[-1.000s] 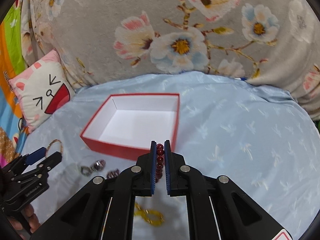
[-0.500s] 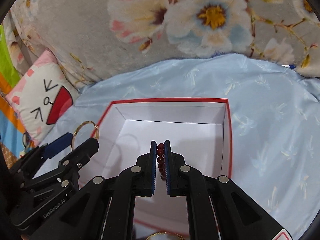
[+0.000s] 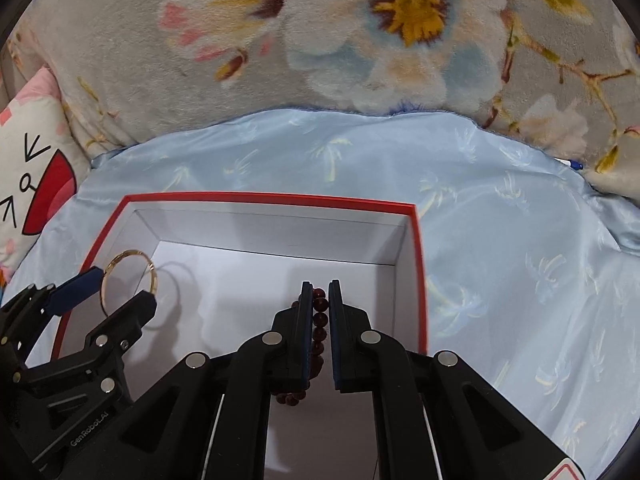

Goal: Organize jewelry
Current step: 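Carry the bangle and red bracelet into the red box and open both tools, then withdraw both tools from the box back toward the jewelry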

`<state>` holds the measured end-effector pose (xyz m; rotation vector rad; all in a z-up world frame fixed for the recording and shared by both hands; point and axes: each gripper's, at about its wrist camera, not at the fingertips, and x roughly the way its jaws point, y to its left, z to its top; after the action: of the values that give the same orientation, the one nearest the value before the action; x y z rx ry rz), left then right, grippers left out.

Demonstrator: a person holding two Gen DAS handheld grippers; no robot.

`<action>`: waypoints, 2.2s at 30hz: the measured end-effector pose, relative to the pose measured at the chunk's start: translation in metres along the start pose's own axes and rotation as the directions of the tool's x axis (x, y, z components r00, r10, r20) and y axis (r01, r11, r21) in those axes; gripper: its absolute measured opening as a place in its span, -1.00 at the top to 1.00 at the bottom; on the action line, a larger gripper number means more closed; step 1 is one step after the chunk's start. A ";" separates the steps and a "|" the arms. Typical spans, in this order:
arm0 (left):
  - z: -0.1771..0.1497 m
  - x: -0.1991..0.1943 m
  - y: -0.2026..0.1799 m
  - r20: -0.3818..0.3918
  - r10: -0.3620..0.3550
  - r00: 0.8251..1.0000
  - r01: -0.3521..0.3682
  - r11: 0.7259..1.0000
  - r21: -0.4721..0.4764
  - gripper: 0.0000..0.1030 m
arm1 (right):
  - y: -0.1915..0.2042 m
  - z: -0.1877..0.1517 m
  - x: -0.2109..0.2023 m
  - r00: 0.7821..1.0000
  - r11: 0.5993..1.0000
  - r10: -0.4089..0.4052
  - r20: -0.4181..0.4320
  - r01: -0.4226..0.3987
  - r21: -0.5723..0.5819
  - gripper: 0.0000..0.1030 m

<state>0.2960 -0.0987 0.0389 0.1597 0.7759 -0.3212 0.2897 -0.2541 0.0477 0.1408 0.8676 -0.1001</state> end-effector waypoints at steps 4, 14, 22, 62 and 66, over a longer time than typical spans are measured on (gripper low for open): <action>0.002 0.002 0.001 -0.006 -0.002 1.000 0.001 1.000 -0.015 -0.24 | -0.006 0.002 -0.004 1.000 1.000 -0.005 0.020 0.005 0.013 0.55; -0.002 -0.064 0.013 0.100 0.042 0.994 -0.035 0.997 -0.063 -0.62 | 0.003 -0.028 -0.083 0.992 0.999 -0.024 0.126 0.026 -0.018 0.09; -0.041 -0.117 0.037 0.106 0.084 0.991 -0.075 0.993 -0.088 -0.65 | 0.007 -0.079 -0.137 0.991 1.000 -0.013 0.136 0.014 -0.003 0.02; -0.227 -0.174 0.010 0.007 0.032 0.999 -0.031 0.993 -0.111 -0.65 | 0.028 -0.234 -0.142 1.000 0.998 0.008 0.001 -0.008 -0.061 0.01; -0.228 -0.171 0.010 -0.006 0.021 1.000 -0.021 0.993 -0.118 -0.65 | 0.031 -0.230 -0.132 0.999 0.997 0.029 -0.019 -0.031 -0.072 0.01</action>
<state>0.0344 0.0082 0.0002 0.0571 0.7951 -0.2545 0.0363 -0.1815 0.0040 0.0873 0.8859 -0.0395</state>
